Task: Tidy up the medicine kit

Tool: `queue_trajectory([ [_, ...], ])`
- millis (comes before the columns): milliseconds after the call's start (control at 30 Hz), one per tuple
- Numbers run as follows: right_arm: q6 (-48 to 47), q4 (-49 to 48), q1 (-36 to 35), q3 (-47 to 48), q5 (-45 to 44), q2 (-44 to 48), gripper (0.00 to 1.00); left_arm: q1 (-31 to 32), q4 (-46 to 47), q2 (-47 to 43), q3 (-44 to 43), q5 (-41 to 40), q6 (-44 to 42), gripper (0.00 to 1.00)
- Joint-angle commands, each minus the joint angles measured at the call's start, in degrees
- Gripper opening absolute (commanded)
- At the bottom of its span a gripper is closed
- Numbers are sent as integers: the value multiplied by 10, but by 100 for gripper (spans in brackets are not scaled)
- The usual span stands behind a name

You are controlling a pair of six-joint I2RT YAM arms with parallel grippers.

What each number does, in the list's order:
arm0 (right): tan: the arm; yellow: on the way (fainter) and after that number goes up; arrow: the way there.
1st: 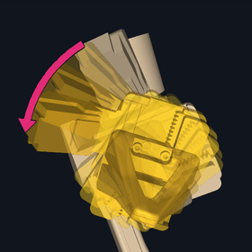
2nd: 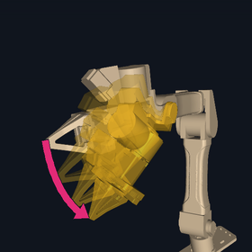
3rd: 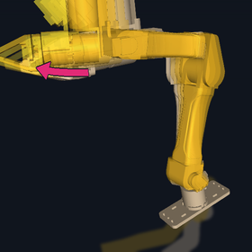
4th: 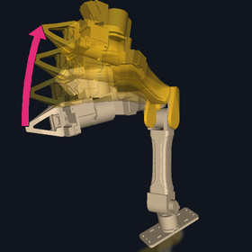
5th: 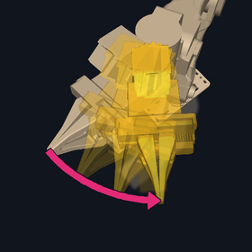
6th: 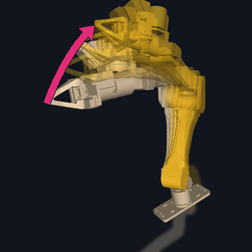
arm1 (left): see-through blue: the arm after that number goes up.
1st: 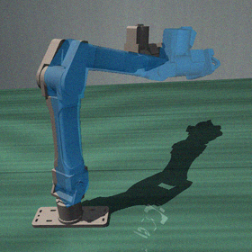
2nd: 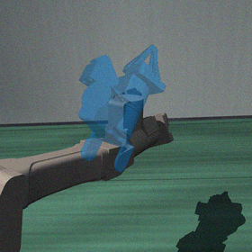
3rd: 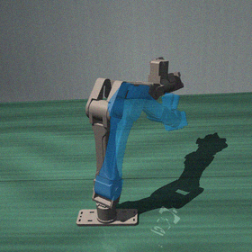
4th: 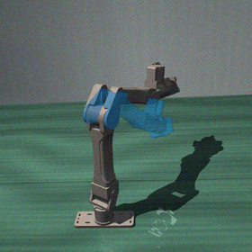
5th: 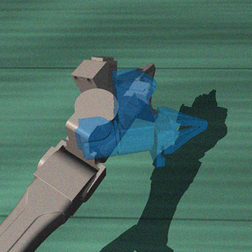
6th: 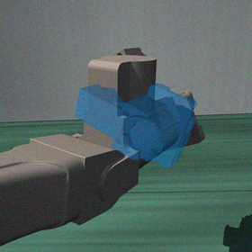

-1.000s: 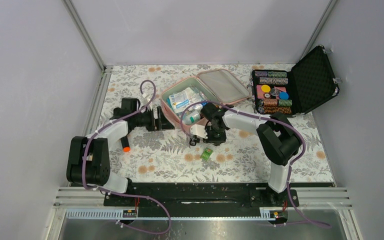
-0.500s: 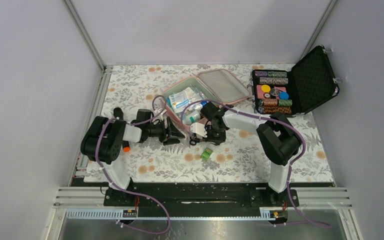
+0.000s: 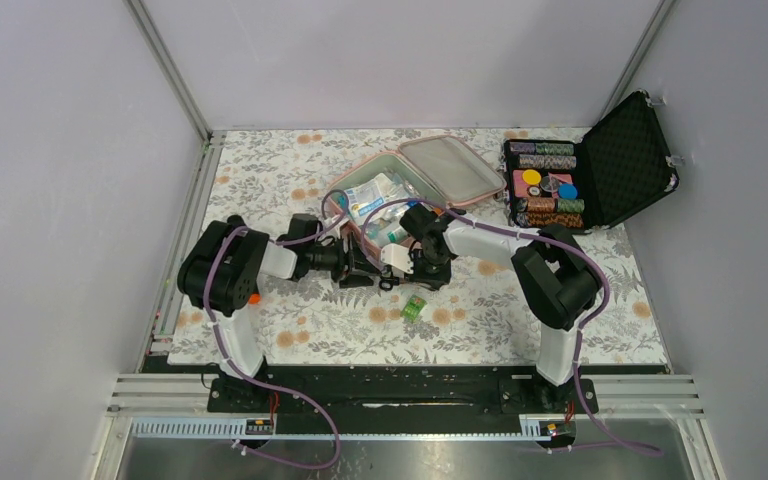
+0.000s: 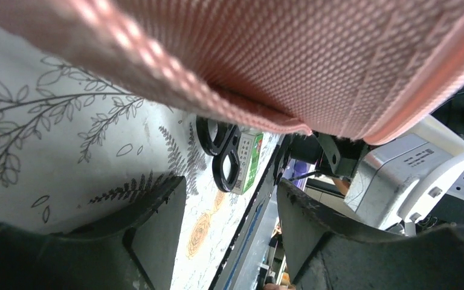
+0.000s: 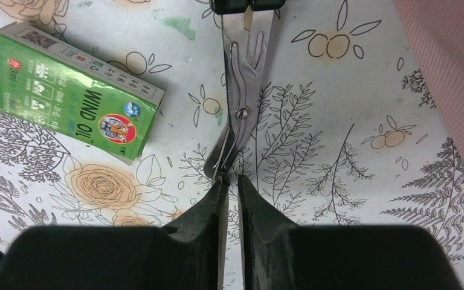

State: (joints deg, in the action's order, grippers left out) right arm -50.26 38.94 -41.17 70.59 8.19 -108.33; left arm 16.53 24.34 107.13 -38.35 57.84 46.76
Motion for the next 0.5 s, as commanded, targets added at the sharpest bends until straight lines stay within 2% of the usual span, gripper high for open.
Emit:
queue_trajectory([
  [0, 7, -10, -4, 4, -17, -24, 17, -7, -71, -1, 5, -26, -17, 57],
  [133, 9, -10, -5, 3, -17, -24, 17, -62, -48, -72, 58, -30, -28, 61],
  [300, 15, -9, -4, 10, -23, -30, 17, -62, 69, -202, 141, -57, -17, 72],
  [367, 16, -7, -5, 13, -24, -33, 17, -50, 84, -202, 151, -67, -14, 73],
  [467, 16, -5, -4, 16, -25, -36, 17, -37, 143, -157, 163, -86, 20, 66],
])
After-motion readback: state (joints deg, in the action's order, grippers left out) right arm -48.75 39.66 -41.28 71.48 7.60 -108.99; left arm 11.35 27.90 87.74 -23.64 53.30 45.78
